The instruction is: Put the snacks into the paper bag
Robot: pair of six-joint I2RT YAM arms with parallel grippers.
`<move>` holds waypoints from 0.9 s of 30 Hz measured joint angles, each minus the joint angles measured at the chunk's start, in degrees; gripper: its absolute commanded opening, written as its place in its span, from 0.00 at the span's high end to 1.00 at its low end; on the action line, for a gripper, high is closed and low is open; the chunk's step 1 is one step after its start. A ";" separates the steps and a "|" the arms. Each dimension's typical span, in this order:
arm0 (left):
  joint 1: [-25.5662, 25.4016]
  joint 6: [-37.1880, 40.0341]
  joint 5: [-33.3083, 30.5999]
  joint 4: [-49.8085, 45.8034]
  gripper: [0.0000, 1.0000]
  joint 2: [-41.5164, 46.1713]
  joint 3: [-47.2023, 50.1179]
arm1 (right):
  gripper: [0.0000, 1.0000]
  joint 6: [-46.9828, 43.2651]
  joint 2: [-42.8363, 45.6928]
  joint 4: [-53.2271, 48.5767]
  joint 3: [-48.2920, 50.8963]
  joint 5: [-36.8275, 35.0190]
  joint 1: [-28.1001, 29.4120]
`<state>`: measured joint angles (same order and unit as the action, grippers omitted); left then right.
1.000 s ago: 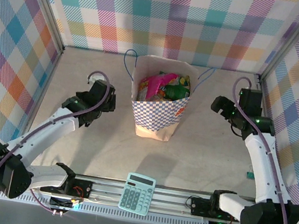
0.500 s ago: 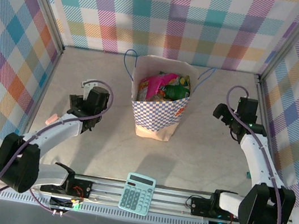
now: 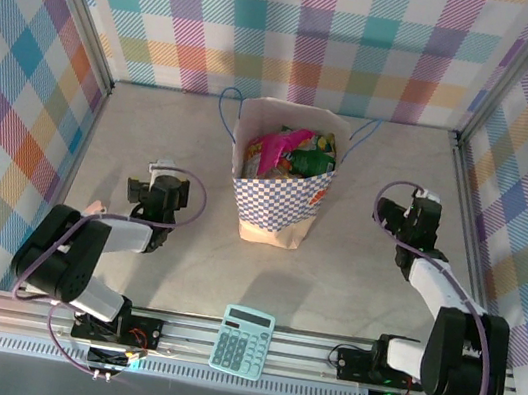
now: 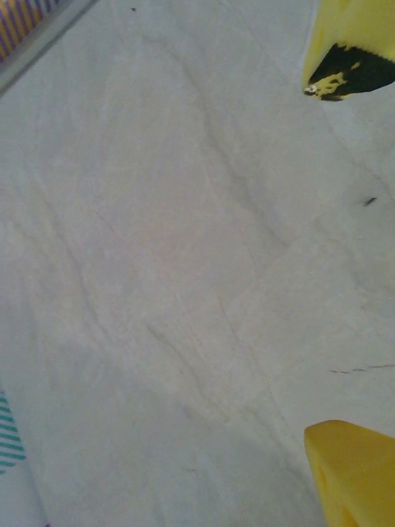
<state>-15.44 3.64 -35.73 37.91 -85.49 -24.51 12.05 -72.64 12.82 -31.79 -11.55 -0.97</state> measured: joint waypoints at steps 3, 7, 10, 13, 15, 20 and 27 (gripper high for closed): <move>0.42 0.59 1.18 3.78 0.00 -2.29 0.00 | 0.01 -0.96 -2.67 4.63 0.98 0.07 -0.11; 1.18 0.70 2.69 6.78 0.00 -2.43 0.13 | 0.01 -2.38 -4.11 9.03 2.62 0.70 -0.11; 1.97 0.72 4.96 8.68 0.00 -2.43 0.83 | 0.01 -3.54 -4.59 14.21 4.87 1.55 -0.11; 2.91 0.76 8.28 9.27 0.00 -2.40 1.66 | 0.01 -4.28 -6.01 19.43 7.32 2.67 -0.11; 3.39 0.96 10.45 10.32 0.00 -2.40 2.56 | 0.01 -5.03 -7.34 22.77 8.83 3.56 -0.11; 4.04 1.73 15.45 15.19 0.00 -2.40 6.36 | 0.01 -6.75 -9.75 28.70 10.75 6.62 -0.09; 4.90 2.01 18.80 20.26 0.00 -4.83 7.43 | 0.01 -10.23 -14.36 34.71 10.86 9.92 1.75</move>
<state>-10.55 5.65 -16.93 58.17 -90.32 -17.08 1.83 -87.00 47.53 -20.93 -1.63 0.78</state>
